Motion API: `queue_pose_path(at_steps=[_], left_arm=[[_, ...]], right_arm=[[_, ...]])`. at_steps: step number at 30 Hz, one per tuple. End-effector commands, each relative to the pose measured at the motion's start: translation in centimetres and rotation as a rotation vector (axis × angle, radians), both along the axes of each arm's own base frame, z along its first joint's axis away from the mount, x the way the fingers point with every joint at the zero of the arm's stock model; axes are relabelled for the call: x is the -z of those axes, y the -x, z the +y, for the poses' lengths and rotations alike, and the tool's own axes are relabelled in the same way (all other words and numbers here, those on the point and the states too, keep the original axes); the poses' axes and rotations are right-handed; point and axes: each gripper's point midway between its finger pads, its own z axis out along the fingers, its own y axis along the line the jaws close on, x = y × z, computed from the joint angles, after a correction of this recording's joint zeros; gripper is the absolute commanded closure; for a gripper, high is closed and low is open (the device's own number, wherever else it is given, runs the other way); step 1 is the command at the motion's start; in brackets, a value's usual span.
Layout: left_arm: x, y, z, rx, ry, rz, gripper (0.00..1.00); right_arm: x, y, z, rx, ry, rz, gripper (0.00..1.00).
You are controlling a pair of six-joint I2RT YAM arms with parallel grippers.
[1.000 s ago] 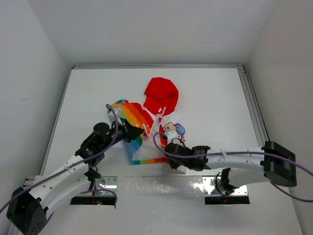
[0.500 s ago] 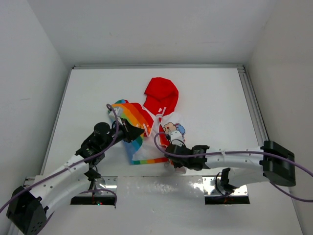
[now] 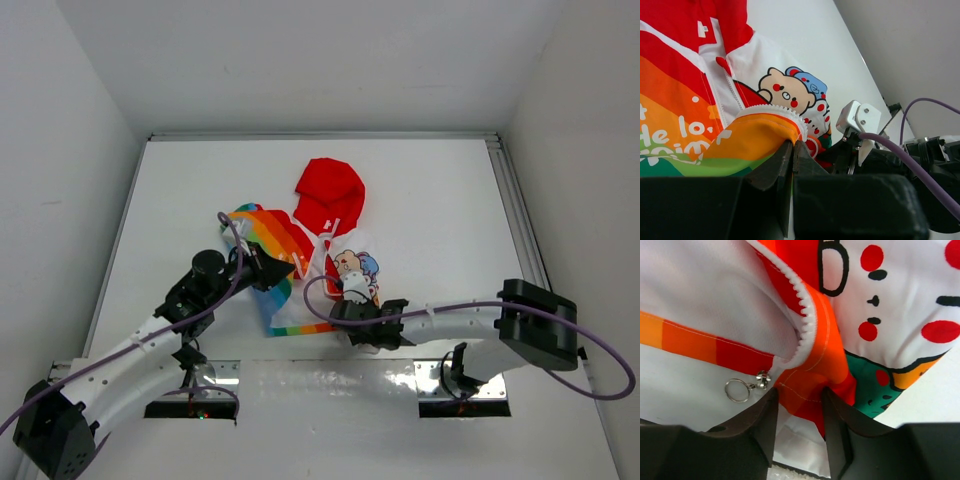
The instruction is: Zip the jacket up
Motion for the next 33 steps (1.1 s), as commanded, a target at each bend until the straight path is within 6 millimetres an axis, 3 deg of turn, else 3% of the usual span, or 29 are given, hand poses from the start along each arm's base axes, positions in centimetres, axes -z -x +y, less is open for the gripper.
queue_pose_path(at_steps=[1, 6, 11, 14, 17, 20, 27, 30, 33], left_arm=[[-2.4, -0.1, -0.5, 0.016, 0.037, -0.071, 1.0], [-2.4, -0.3, -0.5, 0.012, 0.039, -0.07, 1.0], [-2.2, -0.1, -0.6, 0.016, 0.043, -0.067, 1.0], [-2.3, -0.2, -0.6, 0.018, 0.036, -0.063, 1.0], [-2.2, -0.1, -0.6, 0.017, 0.047, -0.062, 1.0], [-2.3, -0.1, -0.7, 0.024, 0.041, -0.061, 1.0], [-2.2, 0.0, -0.6, 0.021, 0.045, -0.058, 1.0], [-2.0, 0.1, -0.7, 0.025, 0.047, -0.054, 1.0], [-2.1, 0.1, -0.7, 0.027, 0.049, -0.056, 1.0]], right_arm=[[0.5, -0.6, 0.2, 0.029, -0.024, -0.037, 0.61], [1.0, -0.5, -0.3, 0.045, -0.034, -0.044, 0.79], [1.0, -0.7, -0.8, 0.062, -0.056, -0.066, 0.88], [0.8, -0.5, -0.8, 0.066, -0.078, -0.061, 0.88], [0.2, -0.6, -0.6, 0.061, -0.101, -0.071, 0.74], [0.0, -0.5, -0.4, 0.055, -0.123, -0.064, 0.72], [-0.5, -0.7, -0.1, 0.058, -0.151, -0.078, 0.76], [-1.1, -1.0, -0.3, 0.073, -0.157, -0.102, 0.88], [-1.4, -1.0, -0.1, 0.068, -0.164, -0.106, 0.88]])
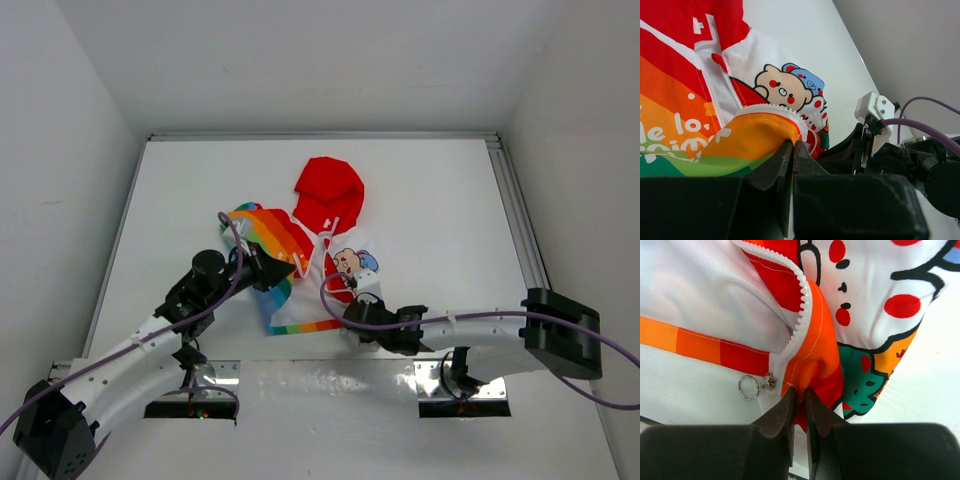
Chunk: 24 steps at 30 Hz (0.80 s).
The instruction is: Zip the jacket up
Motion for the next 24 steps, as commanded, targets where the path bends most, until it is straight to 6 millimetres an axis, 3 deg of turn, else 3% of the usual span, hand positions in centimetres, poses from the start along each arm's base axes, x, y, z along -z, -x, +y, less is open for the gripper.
queue_pose_path(at_steps=[1, 3, 6, 11, 15, 16, 19, 24], left_arm=[[-1.9, 0.0, -0.7, 0.021, 0.048, -0.061, 1.0], [-1.9, 0.0, -0.8, 0.029, 0.047, -0.056, 1.0], [-1.7, 0.0, -0.7, 0.026, 0.046, -0.055, 1.0], [-2.2, 0.0, -0.8, 0.034, 0.051, -0.066, 1.0], [-3.0, 0.1, -1.2, 0.055, 0.063, -0.078, 1.0], [-3.1, 0.3, -1.4, 0.07, 0.068, -0.079, 1.0], [-3.7, 0.4, -1.6, 0.081, 0.091, -0.092, 1.0], [-4.5, 0.7, -2.0, 0.112, 0.122, -0.104, 1.0]], right_arm=[[-0.8, -0.5, 0.0, 0.017, -0.012, -0.035, 0.89], [-0.9, -0.6, 0.0, 0.025, -0.015, -0.036, 0.89], [-1.2, -0.7, 0.1, 0.018, -0.017, -0.042, 1.0], [-2.6, -0.8, 1.2, -0.004, -0.088, -0.063, 1.0], [-6.3, -1.3, 3.3, -0.048, -0.277, -0.137, 1.0], [-8.3, -1.5, 4.4, -0.066, -0.362, -0.172, 1.0], [-11.3, -2.0, 5.6, -0.112, -0.458, -0.255, 1.0], [-14.6, -2.7, 6.4, -0.127, -0.579, -0.363, 1.0]])
